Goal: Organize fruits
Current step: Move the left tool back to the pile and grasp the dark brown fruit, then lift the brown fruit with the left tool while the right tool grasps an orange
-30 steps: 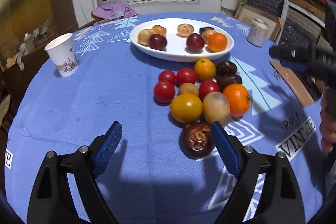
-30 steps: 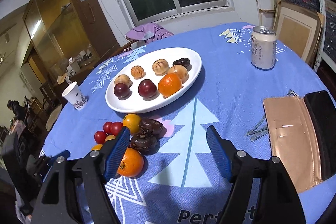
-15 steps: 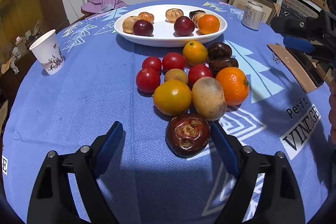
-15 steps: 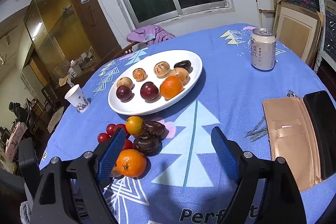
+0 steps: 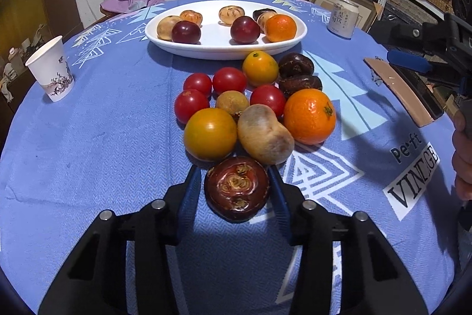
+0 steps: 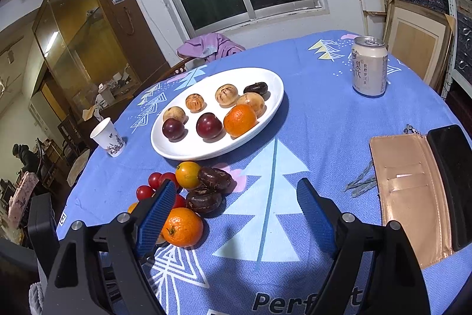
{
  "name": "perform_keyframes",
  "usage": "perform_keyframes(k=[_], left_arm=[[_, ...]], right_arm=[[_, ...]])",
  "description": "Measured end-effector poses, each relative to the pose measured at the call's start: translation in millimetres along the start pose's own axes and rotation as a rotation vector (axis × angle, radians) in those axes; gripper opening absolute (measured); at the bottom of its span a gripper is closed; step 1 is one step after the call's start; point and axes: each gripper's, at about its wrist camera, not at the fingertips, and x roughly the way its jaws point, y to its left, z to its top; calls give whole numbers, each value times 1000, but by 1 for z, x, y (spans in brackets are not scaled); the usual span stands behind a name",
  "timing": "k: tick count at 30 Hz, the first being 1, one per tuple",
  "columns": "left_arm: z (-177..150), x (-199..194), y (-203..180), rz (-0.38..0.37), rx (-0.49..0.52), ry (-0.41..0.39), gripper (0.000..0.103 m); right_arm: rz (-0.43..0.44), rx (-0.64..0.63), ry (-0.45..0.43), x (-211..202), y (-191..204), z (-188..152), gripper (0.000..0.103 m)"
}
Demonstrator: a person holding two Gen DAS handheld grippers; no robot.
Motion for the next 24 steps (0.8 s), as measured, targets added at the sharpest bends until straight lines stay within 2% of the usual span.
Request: perform_keyframes(k=[5, 7, 10, 13, 18, 22, 24], left_arm=[[-3, -10, 14, 58, -35, -24, 42], [-2, -20, 27, 108, -64, -57, 42], [-1, -30, 53, 153, -131, -94, 42], [-1, -31, 77, 184, -213, -93, 42], [0, -30, 90, 194, -259, -82, 42], [1, -31, 86, 193, -251, -90, 42], [1, -31, 85, 187, -250, -92, 42]], right_arm=[[1, -11, -1, 0, 3, -3, 85], [3, -36, 7, 2, 8, -6, 85], [11, -121, 35, 7, 26, -16, 85], [4, -232, 64, 15, 50, -30, 85], [-26, -347, 111, 29, 75, -52, 76], [-58, -352, 127, 39, 77, -58, 66], [-59, -342, 126, 41, 76, -58, 65]])
